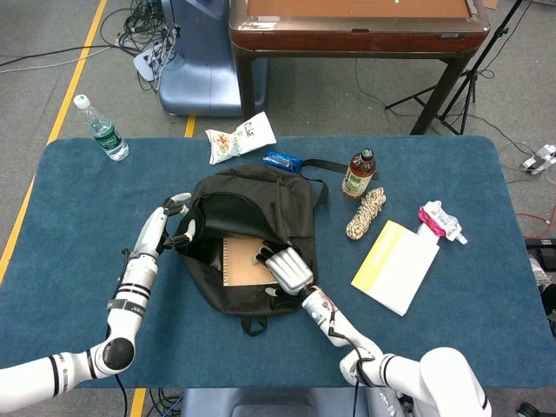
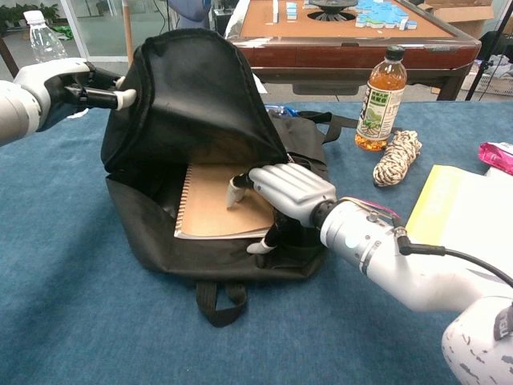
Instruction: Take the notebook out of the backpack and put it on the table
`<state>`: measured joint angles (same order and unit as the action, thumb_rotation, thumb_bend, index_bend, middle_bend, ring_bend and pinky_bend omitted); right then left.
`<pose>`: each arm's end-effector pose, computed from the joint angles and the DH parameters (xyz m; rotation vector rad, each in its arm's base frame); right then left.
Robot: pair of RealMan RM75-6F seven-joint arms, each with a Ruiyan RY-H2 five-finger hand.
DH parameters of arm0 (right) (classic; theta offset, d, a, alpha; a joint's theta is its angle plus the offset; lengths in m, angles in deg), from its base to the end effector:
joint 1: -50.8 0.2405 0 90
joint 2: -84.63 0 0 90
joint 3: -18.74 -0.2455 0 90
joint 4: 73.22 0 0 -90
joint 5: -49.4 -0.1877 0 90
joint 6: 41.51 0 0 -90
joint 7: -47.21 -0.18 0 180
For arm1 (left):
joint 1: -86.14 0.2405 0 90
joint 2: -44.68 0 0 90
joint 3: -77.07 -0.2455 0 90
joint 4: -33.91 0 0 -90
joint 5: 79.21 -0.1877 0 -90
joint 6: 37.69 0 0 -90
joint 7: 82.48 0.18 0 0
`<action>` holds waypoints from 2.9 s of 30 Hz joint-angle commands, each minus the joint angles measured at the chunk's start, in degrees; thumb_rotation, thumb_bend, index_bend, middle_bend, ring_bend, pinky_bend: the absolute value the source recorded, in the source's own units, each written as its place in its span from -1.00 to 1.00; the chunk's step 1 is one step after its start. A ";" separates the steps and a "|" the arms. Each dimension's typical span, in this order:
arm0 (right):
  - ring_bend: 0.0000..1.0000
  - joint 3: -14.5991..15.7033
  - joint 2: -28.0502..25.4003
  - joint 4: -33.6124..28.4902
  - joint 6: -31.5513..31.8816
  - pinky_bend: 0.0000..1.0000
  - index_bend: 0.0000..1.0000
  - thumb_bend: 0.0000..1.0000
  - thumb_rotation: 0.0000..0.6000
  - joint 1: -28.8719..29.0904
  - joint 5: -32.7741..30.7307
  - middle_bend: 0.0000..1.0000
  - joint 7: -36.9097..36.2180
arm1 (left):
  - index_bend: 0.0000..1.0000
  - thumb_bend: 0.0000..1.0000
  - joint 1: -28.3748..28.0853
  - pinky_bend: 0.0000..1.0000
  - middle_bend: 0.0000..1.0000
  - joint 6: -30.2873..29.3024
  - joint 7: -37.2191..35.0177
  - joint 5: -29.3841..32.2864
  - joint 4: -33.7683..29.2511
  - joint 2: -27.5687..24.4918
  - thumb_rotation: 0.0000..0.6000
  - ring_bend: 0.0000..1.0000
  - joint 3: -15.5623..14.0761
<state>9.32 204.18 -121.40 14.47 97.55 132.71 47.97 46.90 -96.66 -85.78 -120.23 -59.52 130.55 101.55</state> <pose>-0.0784 -0.3452 -0.1352 1.9998 -0.9045 1.1427 -0.1452 0.3910 0.0467 -1.1230 -1.6803 -1.3162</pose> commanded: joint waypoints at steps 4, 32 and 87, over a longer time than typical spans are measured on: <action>-0.65 0.00 0.29 0.52 2.03 -0.61 -0.26 0.02 1.00 -0.07 0.93 -0.35 -1.14 | 0.12 0.52 0.12 -1.00 -0.69 0.07 -0.18 -0.15 -0.09 -0.19 1.00 -0.96 0.02; -0.11 0.19 -2.36 -2.13 9.97 -0.42 0.67 0.31 1.00 -1.27 3.86 0.24 -1.40 | 0.08 0.51 -0.13 -1.00 -0.69 1.33 0.00 1.74 0.07 -1.74 1.00 -0.96 0.62; 0.15 -1.26 -43.70 -52.58 11.63 -0.34 0.78 0.34 1.00 -13.38 -5.32 0.36 -16.91 | -0.72 -0.19 10.14 -1.00 -0.93 -3.24 -1.96 -16.76 -12.66 -15.24 1.00 -1.00 -9.85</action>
<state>9.29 158.97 -175.99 28.49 82.86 129.73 32.59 56.96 -99.81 -87.68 -136.91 -72.19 115.38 91.75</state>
